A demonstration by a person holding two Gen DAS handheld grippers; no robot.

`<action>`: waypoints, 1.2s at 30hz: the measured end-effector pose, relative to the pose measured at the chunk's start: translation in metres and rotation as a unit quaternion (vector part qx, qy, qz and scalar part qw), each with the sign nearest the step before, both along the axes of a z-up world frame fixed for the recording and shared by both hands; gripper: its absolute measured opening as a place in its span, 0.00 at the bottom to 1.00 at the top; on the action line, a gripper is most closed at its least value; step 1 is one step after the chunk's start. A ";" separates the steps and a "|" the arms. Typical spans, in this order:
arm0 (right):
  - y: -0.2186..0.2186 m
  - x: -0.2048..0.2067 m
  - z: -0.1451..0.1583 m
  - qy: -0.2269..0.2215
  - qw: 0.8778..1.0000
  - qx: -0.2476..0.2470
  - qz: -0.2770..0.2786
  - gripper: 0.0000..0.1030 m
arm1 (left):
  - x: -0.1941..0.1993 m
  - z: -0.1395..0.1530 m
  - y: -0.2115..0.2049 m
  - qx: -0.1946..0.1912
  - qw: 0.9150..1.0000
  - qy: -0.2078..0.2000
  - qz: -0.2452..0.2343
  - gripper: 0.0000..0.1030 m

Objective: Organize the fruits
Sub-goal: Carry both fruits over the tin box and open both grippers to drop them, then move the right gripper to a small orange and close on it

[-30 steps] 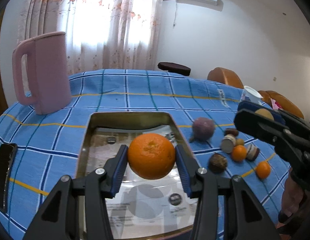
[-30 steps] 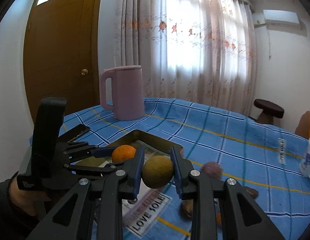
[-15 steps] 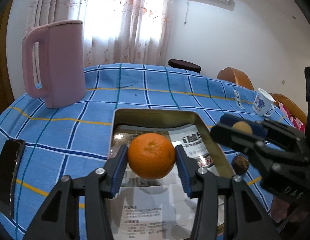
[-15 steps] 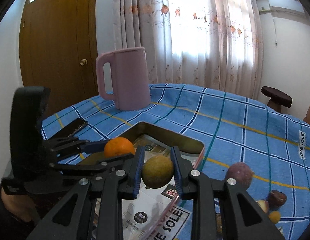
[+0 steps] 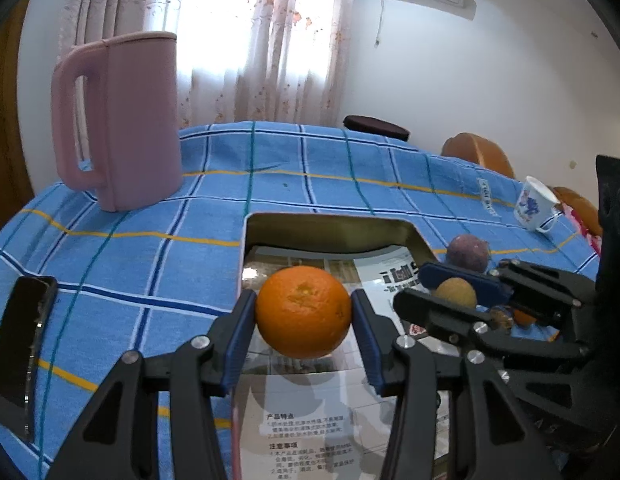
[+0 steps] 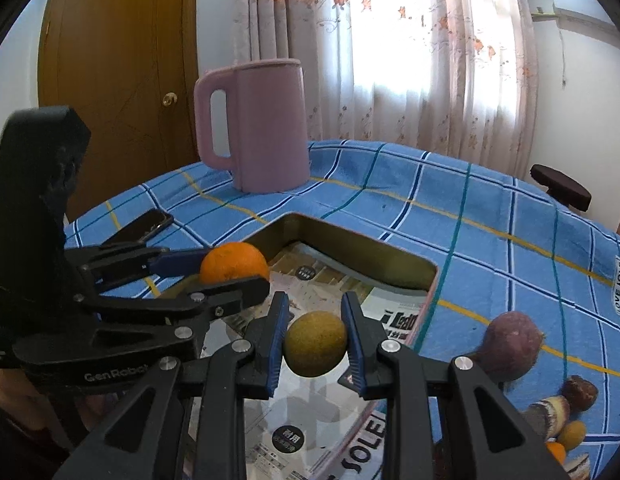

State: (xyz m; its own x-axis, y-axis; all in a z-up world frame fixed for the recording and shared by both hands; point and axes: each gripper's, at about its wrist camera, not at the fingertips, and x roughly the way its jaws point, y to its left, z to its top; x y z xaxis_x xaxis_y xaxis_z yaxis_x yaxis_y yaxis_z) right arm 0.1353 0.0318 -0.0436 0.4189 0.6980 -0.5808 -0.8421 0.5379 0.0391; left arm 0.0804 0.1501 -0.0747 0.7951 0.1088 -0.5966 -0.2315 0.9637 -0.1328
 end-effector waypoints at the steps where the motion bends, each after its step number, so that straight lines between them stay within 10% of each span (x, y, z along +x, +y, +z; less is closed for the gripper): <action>1: 0.001 0.000 -0.001 0.002 1.000 -0.003 0.001 0.31 | -0.001 0.000 0.001 -0.001 1.000 -0.001 0.002 0.49; 5: -0.008 -0.003 0.003 -0.011 1.000 0.002 -0.013 0.54 | -0.013 0.004 -0.001 -0.006 1.000 -0.018 0.006 0.55; 8: -0.026 -0.007 0.011 -0.018 0.999 0.018 -0.025 0.63 | -0.024 0.012 -0.008 -0.004 0.999 -0.040 0.016 0.80; 21: -0.204 -0.027 0.004 -0.027 0.983 0.000 -0.181 0.63 | -0.026 0.028 -0.095 0.001 0.995 -0.067 -0.076 0.92; 36: -0.216 -0.009 -0.021 0.045 0.983 -0.003 -0.176 0.43 | 0.016 0.007 -0.169 0.006 0.986 -0.009 -0.167 0.86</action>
State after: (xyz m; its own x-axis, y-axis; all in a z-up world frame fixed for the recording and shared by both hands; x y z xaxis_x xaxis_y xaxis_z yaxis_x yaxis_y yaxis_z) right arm 0.1263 -0.1841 -0.0645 0.5805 0.5154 -0.6304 -0.5965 0.7962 0.1017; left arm 0.0961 -0.0186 -0.0674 0.7978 -0.1537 -0.5830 0.1017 0.9874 -0.1212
